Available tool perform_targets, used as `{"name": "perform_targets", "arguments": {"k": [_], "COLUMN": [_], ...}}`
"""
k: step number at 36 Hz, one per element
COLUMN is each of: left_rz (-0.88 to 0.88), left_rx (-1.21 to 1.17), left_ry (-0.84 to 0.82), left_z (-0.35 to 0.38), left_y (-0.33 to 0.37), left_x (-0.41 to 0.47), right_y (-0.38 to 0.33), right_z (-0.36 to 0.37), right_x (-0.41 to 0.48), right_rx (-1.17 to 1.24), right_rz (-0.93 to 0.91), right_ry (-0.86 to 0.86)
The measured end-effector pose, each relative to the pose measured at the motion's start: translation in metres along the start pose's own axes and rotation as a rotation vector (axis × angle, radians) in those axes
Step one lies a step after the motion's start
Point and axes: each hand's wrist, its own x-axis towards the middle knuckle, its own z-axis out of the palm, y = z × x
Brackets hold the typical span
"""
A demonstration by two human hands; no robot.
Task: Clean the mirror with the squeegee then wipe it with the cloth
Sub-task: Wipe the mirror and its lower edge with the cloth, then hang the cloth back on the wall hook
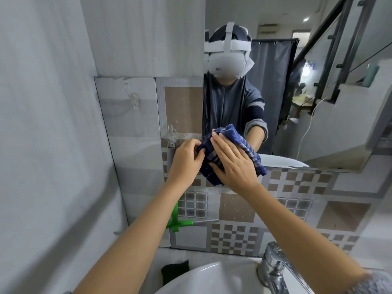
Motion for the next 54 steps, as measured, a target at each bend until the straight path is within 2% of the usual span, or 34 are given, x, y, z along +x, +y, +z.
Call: {"name": "perform_targets", "arguments": {"k": [6, 11, 19, 26, 29, 35, 38, 48, 54], "left_rz": [0.032, 0.121, 0.205, 0.196, 0.178, 0.182, 0.191, 0.045, -0.072], "left_rx": [-0.007, -0.001, -0.013, -0.043, -0.049, -0.042, -0.027, -0.055, -0.106], "left_ry": [-0.01, 0.001, -0.022, 0.0, 0.03, 0.076, 0.101, 0.009, -0.115], "left_z": [-0.003, -0.01, -0.028, -0.047, -0.054, -0.071, -0.081, -0.117, -0.131], "left_y": [0.011, 0.027, 0.06, 0.085, 0.093, 0.103, 0.102, 0.083, 0.086], "left_x": [-0.002, -0.001, -0.007, -0.034, -0.046, -0.075, -0.094, -0.167, -0.201], "right_y": [-0.005, -0.01, -0.043, -0.074, -0.083, -0.1, -0.109, -0.124, -0.13], "right_z": [-0.009, -0.026, -0.057, -0.093, -0.107, -0.114, -0.116, -0.137, -0.158], "right_x": [-0.003, -0.011, -0.041, -0.049, -0.051, -0.06, -0.07, -0.08, -0.064], "right_rx": [0.06, 0.238, 0.536, 0.521, 0.523, 0.716, 0.872, 1.06, 1.118], "right_rz": [0.071, 0.178, 0.443, 0.629, 0.705, 1.008, 1.054, 0.932, 0.691], "right_ry": [-0.006, -0.009, 0.186, 0.476, 0.523, 0.379, 0.293, 0.048, -0.158]}}
